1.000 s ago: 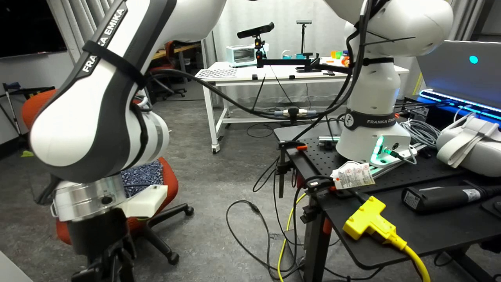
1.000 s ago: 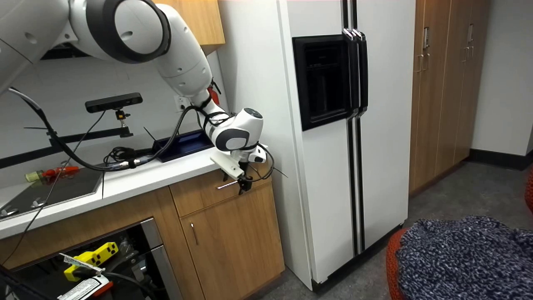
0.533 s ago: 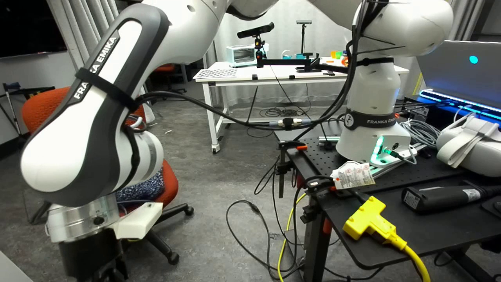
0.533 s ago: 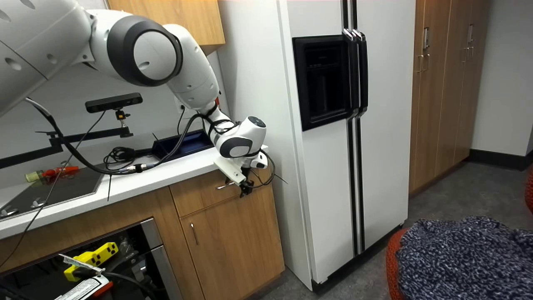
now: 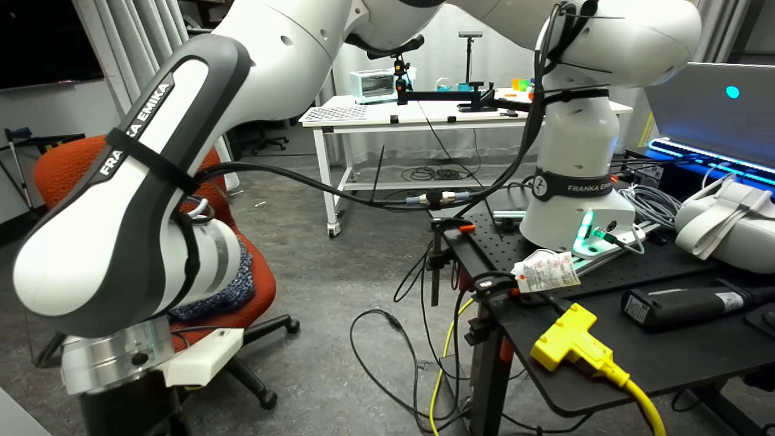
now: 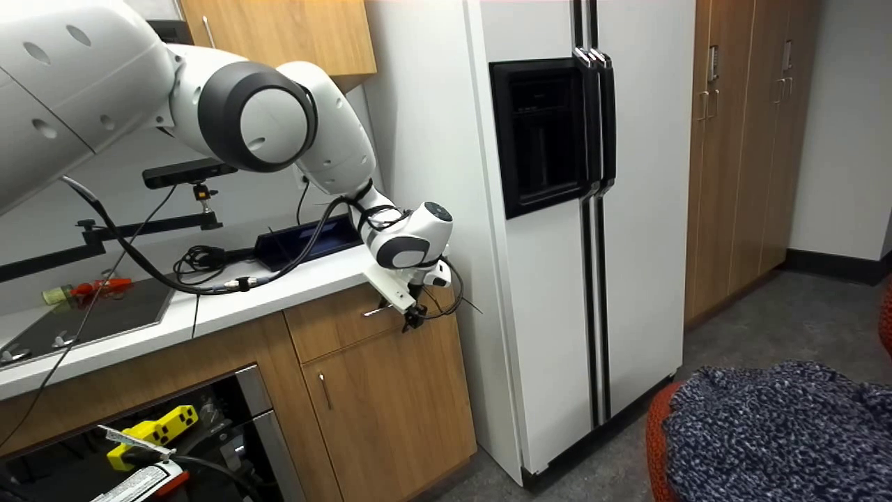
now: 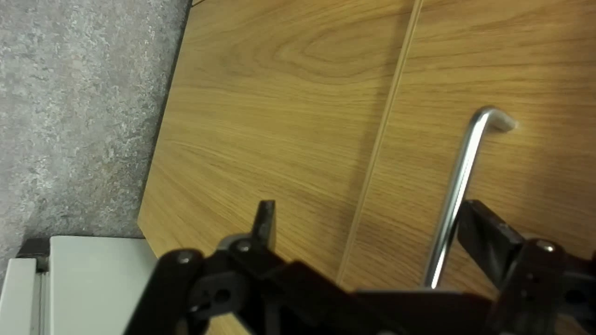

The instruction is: Open the top drawer of the bottom cabinet.

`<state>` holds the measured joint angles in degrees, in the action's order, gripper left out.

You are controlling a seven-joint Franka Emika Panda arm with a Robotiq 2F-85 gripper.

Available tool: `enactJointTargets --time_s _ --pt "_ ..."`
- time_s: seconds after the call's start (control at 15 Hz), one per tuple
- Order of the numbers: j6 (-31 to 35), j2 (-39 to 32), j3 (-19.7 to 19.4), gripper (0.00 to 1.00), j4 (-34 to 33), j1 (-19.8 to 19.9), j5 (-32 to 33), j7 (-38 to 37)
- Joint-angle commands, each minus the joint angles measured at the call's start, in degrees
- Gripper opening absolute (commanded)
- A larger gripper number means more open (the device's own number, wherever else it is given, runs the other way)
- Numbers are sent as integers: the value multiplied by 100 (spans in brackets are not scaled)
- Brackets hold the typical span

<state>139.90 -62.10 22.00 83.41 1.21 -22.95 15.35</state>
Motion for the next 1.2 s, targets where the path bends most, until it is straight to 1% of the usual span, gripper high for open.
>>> enactJointTargets --time_s 0.0,0.13,0.8,1.13 --pt "-245 -214 -29 100 -423 -53 73 -39" --pt "-227 -139 -160 100 -388 -100 160 -127" --pt "49 433 -933 100 204 -337 821 -667" --pt "303 990 -939 100 917 -281 788 -767"
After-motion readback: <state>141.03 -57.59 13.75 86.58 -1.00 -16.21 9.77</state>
